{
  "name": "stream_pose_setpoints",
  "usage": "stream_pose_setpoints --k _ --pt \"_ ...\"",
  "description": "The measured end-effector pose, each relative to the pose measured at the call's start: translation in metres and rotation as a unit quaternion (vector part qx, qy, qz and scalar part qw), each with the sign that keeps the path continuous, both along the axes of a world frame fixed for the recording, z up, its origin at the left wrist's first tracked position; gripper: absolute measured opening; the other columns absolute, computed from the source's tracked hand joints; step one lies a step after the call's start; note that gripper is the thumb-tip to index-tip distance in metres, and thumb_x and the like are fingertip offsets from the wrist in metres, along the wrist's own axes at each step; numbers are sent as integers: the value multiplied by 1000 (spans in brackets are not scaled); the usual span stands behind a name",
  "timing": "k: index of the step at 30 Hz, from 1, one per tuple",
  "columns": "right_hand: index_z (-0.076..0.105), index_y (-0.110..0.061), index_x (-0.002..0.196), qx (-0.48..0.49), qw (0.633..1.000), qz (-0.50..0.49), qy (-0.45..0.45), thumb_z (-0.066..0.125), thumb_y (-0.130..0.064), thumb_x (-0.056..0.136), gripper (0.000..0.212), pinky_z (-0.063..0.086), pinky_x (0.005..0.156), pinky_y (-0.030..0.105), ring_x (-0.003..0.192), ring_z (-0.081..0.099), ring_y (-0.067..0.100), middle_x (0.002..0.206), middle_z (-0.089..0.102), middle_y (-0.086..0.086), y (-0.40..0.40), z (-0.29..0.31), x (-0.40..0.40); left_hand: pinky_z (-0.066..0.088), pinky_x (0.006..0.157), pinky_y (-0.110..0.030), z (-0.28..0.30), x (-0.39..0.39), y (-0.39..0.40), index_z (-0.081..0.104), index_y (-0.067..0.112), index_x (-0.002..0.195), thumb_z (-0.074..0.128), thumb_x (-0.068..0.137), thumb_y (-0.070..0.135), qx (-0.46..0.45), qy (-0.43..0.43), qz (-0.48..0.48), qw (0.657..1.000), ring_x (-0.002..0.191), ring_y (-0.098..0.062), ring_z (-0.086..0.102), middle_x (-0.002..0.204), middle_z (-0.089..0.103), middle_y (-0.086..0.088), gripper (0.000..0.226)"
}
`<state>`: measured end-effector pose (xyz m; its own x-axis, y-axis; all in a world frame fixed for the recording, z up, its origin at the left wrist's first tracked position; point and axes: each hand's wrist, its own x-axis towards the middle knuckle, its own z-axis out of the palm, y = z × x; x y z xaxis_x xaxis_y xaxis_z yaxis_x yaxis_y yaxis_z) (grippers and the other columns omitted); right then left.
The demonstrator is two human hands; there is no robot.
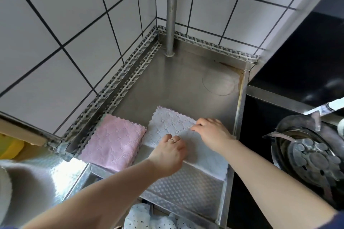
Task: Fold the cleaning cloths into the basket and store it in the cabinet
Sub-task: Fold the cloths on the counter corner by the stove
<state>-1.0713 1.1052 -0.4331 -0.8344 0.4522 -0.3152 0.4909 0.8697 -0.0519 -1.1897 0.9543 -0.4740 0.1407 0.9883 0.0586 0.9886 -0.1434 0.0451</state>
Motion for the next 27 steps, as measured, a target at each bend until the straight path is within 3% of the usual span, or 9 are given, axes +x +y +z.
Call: stream_pose_setpoints --k 4,10,13,18,23,25,27 --pt "49 -35 133 14 1000 0 -10 40 -9 91 50 32 96 33 118 45 22 124 51 -3 -8 3 16 48 74 -33 2 -28 -11 65 23 68 66 56 25 6 13 -37 999 82 -19 59 85 61 6 12" --pt "49 -36 134 -6 1000 5 -23 37 -8 93 51 29 99 33 116 45 21 121 54 -5 -30 0 43 44 93 -30 1 -43 -27 64 25 74 54 73 23 22 -71 -123 990 106 -12 53 107 62 10 10" --pt "51 -34 132 -36 999 -4 -8 37 -10 94 47 29 99 32 115 46 20 121 55 -6 -43 -6 59 46 100 -31 -5 -37 -38 64 24 77 63 77 21 4 -82 -151 985 114 -11 55 114 64 9 2" --pt "56 -28 128 -57 998 -32 18 39 -14 96 39 29 96 31 112 48 20 119 57 -6 -65 -15 79 42 103 -44 -7 -32 -47 65 25 86 74 76 26 -28 -41 -111 993 122 -9 54 122 64 9 13" --pt "59 -24 125 -76 997 -24 25 42 -15 96 35 31 98 31 112 49 21 118 59 -4 -96 -11 91 39 105 -52 -1 -36 -61 63 26 93 60 86 25 -59 -30 -84 994 133 -11 42 135 54 10 8" --pt "67 -24 113 -55 996 1 71 52 -12 87 33 43 94 36 101 55 20 106 63 -4 -109 -11 99 41 103 -52 -1 -33 -73 61 28 99 57 82 30 -49 -14 -104 993 133 -12 43 136 54 9 18" --pt "71 -26 104 -44 993 19 112 61 -15 70 37 54 85 43 97 60 17 105 65 -6 -118 -15 114 30 110 -52 -1 -29 -88 53 28 124 55 79 37 -68 2 -123 990 138 -13 34 145 44 7 46"
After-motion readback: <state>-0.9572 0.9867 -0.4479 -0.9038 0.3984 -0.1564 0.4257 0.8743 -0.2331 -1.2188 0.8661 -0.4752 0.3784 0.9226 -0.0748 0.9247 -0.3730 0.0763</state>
